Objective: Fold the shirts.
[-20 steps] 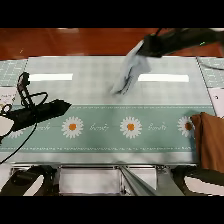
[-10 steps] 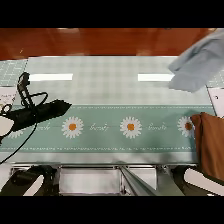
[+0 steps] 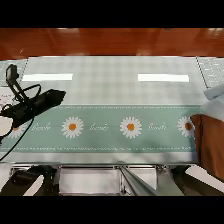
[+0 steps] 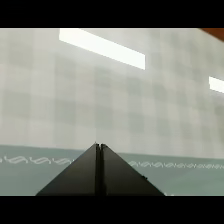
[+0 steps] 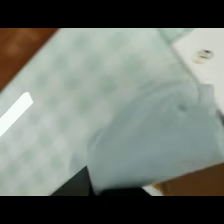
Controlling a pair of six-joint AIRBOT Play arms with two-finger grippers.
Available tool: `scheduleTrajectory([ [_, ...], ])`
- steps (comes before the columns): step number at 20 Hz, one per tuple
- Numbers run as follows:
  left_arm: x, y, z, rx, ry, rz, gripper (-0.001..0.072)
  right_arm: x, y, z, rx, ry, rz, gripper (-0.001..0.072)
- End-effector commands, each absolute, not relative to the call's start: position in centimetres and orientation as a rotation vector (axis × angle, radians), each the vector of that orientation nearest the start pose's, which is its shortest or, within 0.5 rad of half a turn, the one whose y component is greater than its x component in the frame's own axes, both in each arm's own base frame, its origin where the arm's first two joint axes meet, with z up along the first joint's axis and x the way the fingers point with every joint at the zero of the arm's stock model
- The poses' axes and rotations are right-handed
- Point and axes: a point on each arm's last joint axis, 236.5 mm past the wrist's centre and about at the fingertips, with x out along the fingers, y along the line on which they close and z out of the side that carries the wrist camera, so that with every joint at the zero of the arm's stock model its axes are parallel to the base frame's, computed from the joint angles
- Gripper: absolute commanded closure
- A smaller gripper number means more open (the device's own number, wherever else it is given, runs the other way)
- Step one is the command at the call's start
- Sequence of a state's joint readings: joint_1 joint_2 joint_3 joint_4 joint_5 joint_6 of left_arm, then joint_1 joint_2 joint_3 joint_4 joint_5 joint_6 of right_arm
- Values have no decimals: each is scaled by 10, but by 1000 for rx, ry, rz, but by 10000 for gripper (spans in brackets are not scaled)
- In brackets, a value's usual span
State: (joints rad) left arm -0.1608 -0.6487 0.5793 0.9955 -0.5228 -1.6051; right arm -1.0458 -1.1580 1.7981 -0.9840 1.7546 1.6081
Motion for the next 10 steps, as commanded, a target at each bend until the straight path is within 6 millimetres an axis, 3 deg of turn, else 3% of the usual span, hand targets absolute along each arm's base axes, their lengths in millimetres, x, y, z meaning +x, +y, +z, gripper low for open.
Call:
scheduleTrajectory([
  [1, 352, -106, 122, -560, 495, -238, 689, 175, -199, 203, 877, 991, -619, 684],
  [6, 364, -98, 126, -560, 445, -210, 689, 85, -145, 107, 1045, 1185, -865, 683],
  [8, 373, -96, 113, -562, 464, -188, 690, 45, -129, 82, 1036, 1263, -1019, 683],
  [10, 379, -97, 91, -559, 518, -170, 689, 27, -117, 68, 1027, 1299, -1081, 682],
])
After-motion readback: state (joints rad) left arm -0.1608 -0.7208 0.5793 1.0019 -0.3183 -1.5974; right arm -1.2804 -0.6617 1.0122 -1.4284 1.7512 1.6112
